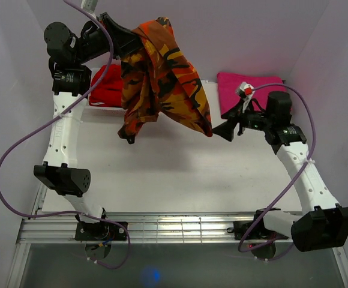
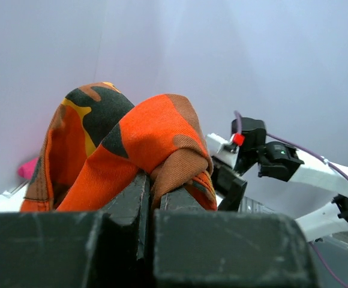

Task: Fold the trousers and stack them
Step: Move the trousers to the center of the board

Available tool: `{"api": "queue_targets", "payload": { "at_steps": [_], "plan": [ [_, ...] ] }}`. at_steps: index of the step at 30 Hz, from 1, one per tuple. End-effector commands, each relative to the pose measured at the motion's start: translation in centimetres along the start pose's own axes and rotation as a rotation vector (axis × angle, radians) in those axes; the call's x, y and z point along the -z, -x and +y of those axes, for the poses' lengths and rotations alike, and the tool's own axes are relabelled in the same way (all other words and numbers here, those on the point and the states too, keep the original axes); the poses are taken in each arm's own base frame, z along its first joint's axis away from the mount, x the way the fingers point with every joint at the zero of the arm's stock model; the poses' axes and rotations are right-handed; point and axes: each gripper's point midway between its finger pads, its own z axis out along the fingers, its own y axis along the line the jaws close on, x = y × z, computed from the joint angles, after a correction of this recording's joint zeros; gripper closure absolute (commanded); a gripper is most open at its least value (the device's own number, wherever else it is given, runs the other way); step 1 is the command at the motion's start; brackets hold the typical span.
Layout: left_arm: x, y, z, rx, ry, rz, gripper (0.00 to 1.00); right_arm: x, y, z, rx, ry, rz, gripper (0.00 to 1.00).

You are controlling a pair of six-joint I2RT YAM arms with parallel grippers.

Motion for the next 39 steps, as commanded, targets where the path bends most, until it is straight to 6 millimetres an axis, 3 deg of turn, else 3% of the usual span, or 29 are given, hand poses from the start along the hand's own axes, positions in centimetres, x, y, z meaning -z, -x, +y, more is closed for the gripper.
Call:
{"api": "queue_targets", "payload": {
  "at_steps": [1,5,8,9,10,11,13,14,15,16,19,20,21,23,24,26,27,28,29,30,31,32,33,34,35,37,38,39],
  "plan": [
    [0.9,4.3,-5.2,-0.150,-0.049,-0.091,1.00,-3.6,0.7,0.8,0.054,0.052,0.006,0.10],
    [0.5,4.9,-6.1,-0.189,-0.070,-0.110,1.00,-6.5,0.2,-0.9,0.075,-0.029,0.039,0.10],
    [0.4,4.9,-6.3,-0.201,-0.077,-0.108,1.00,-7.7,1.6,-2.3,0.090,-0.075,-0.017,0.09],
    [0.4,4.8,-6.4,-0.198,-0.077,-0.106,1.00,-7.9,2.1,-2.2,0.094,-0.067,-0.031,0.02],
    [0.5,4.7,-6.3,-0.206,-0.071,-0.105,1.00,-8.0,3.1,-2.0,0.096,-0.053,-0.053,0.08],
    [0.4,4.3,-6.0,-0.197,-0.068,-0.097,1.00,-8.1,3.8,-1.6,0.106,-0.026,-0.071,0.33],
    [0.5,4.3,-6.0,-0.210,-0.060,-0.099,1.00,-8.0,5.3,-1.5,0.131,-0.015,-0.089,0.59],
    [0.5,4.2,-5.5,-0.211,-0.044,-0.100,1.00,-7.9,5.3,-1.7,0.130,-0.035,-0.075,0.83],
    [0.6,4.4,-5.1,-0.238,-0.008,-0.111,1.00,-7.4,6.0,-2.6,0.154,-0.092,-0.076,0.92],
    [0.6,4.1,-4.8,-0.216,0.002,-0.099,1.00,-7.0,5.9,-2.5,0.148,-0.097,-0.069,0.92],
    [1.3,4.0,-2.8,-0.288,0.129,-0.103,1.00,-4.0,6.5,-4.0,0.168,-0.190,-0.070,0.92],
    [1.9,4.8,-2.3,-0.361,0.199,-0.132,1.00,-3.1,6.5,-4.5,0.174,-0.211,-0.071,0.92],
    [2.3,3.9,-0.8,-0.355,0.254,-0.113,1.00,-1.3,6.4,-5.8,0.164,-0.266,-0.066,0.92],
    [3.4,3.7,0.7,-0.419,0.361,-0.106,1.00,1.3,7.4,-6.7,0.187,-0.332,-0.083,0.92],
    [3.7,2.7,2.0,-0.411,0.401,-0.085,1.00,3.8,7.7,-8.3,0.179,-0.406,-0.089,0.92],
    [4.5,1.8,3.2,-0.422,0.458,-0.062,1.00,6.7,8.4,-9.9,0.175,-0.482,-0.099,0.92],
    [5.0,1.6,3.1,-0.438,0.482,-0.055,1.00,9.2,9.8,-11.1,0.198,-0.556,-0.115,0.92],
    [5.4,-0.3,4.1,-0.421,0.494,-0.018,1.00,10.2,10.0,-11.4,0.196,-0.580,-0.108,0.92],
    [5.6,-1.2,4.1,-0.428,0.483,0.003,1.00,11.4,10.5,-11.7,0.210,-0.609,-0.108,0.92],
    [5.9,-1.4,2.5,-0.463,0.445,0.006,1.00,13.1,11.9,-12.0,0.258,-0.656,-0.116,0.92],
    [6.3,-4.0,3.3,-0.431,0.442,0.046,1.00,13.8,12.2,-12.0,0.268,-0.672,-0.108,0.92],
    [6.5,-4.9,2.8,-0.438,0.415,0.062,1.00,14.4,12.6,-12.1,0.284,-0.692,-0.106,0.92],
    [6.8,-5.3,0.7,-0.483,0.347,0.076,1.00,15.3,13.7,-11.9,0.337,-0.714,-0.105,0.92],
    [7.0,-6.3,0.2,-0.511,0.316,0.099,1.00,15.5,14.1,-11.8,0.358,-0.723,-0.100,0.92],
    [7.6,-8.8,0.5,-0.487,0.301,0.149,1.00,16.0,14.5,-11.9,0.371,-0.746,-0.096,0.92],
    [8.6,-10.1,-0.8,-0.563,0.272,0.186,1.00,16.4,15.2,-11.9,0.403,-0.761,-0.090,0.92],
    [9.2,-12.0,0.0,-0.560,0.284,0.227,1.00,16.5,16.3,-11.1,0.455,-0.743,-0.089,0.92],
    [10.1,-13.6,0.3,-0.548,0.301,0.275,1.00,16.2,15.7,-10.6,0.442,-0.713,-0.066,0.92]
  ]
}}
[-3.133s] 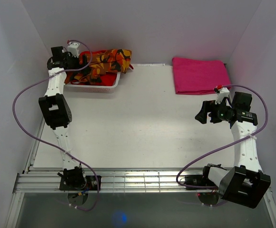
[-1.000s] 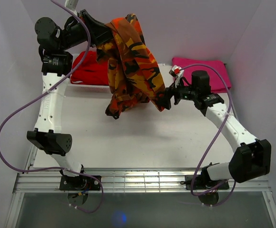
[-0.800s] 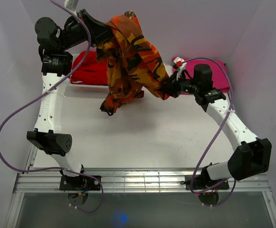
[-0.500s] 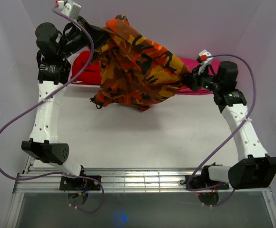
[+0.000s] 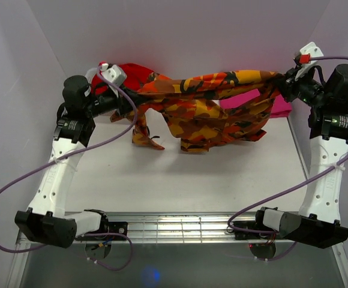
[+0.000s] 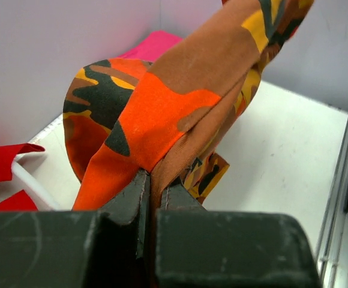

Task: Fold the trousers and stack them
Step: Move the trousers to the center of the board

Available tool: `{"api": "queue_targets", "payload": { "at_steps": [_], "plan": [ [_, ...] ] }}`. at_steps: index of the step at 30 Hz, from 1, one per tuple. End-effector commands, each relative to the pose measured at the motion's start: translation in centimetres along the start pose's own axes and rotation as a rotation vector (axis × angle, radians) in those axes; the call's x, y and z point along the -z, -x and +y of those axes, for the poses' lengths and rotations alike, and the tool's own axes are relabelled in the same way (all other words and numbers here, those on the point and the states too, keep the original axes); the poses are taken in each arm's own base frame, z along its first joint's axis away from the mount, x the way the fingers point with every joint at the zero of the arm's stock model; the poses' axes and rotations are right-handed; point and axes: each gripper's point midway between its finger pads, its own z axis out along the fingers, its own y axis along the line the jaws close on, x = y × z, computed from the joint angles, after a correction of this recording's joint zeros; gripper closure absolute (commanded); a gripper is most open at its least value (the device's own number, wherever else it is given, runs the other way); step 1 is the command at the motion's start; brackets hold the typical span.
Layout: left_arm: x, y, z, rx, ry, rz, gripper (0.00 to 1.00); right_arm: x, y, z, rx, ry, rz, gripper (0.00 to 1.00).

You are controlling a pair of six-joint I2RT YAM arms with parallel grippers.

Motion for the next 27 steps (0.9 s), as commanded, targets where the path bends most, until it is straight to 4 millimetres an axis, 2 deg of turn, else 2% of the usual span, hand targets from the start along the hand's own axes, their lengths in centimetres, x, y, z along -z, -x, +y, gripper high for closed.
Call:
{"api": "queue_targets", "payload": {
  "at_steps": [1,2,4,5,6,8,9,11,12,13,14,15,20,22,23,24,25,26,27],
  "plan": [
    [4.1,0.1,0.2,-0.260,0.121,0.019,1.00,2.0,1.9,-2.0,0.126,-0.070,0.011,0.92],
    [4.4,-2.9,0.3,-0.276,0.113,0.103,1.00,2.2,0.7,-0.4,0.114,-0.004,0.045,0.92],
    [5.0,-5.9,0.0,-0.301,0.095,0.186,1.00,2.6,-0.6,3.1,0.099,0.136,0.058,0.92],
    [5.8,-7.3,-0.3,-0.333,0.091,0.229,1.00,2.3,-3.2,4.7,0.104,0.204,0.103,0.92],
    [6.1,-9.8,-0.4,-0.317,0.079,0.277,1.00,2.8,-4.4,8.2,0.086,0.295,0.131,0.92],
    [6.8,-12.5,-1.0,-0.318,0.059,0.336,1.00,3.0,-7.2,11.9,0.080,0.395,0.184,0.92],
    [7.2,-13.4,-1.0,-0.342,0.059,0.361,1.00,3.5,-9.4,16.5,0.078,0.522,0.210,0.92],
    [7.9,-16.5,-1.3,-0.313,0.043,0.438,1.00,3.8,-12.0,19.8,0.083,0.590,0.252,0.92],
    [8.3,-17.6,-1.0,-0.334,0.037,0.480,1.00,4.7,-14.0,23.6,0.064,0.694,0.287,0.92],
    [8.6,-18.9,-1.2,-0.327,0.020,0.520,1.00,4.7,-15.0,24.6,0.078,0.702,0.308,0.92],
    [9.3,-20.2,-1.6,-0.308,-0.003,0.568,1.00,5.4,-15.6,27.4,0.094,0.791,0.316,0.92],
    [9.7,-21.3,-1.5,-0.300,-0.012,0.605,1.00,6.1,-17.5,29.2,0.086,0.845,0.360,0.92],
    [11.8,-25.4,-2.2,-0.257,-0.089,0.737,1.00,7.8,-19.8,34.0,0.054,1.030,0.406,0.92],
    [12.3,-26.7,-1.8,-0.236,-0.088,0.778,1.00,8.5,-19.7,35.6,0.026,1.119,0.410,0.80],
    [12.8,-27.4,-1.8,-0.218,-0.087,0.797,1.00,9.0,-19.5,36.5,0.026,1.164,0.405,0.60],
    [13.1,-27.8,-1.6,-0.218,-0.084,0.809,1.00,9.4,-19.2,37.0,0.029,1.194,0.396,0.46],
    [13.5,-28.2,-1.3,-0.241,-0.079,0.825,1.00,9.6,-18.1,37.3,0.042,1.223,0.367,0.23],
    [13.9,-28.9,-1.1,-0.246,-0.072,0.837,1.00,9.7,-17.5,37.5,0.091,1.250,0.337,0.12],
    [14.5,-29.3,-0.7,-0.255,-0.053,0.846,1.00,9.6,-17.5,37.3,0.097,1.251,0.372,0.06]
  ]
}}
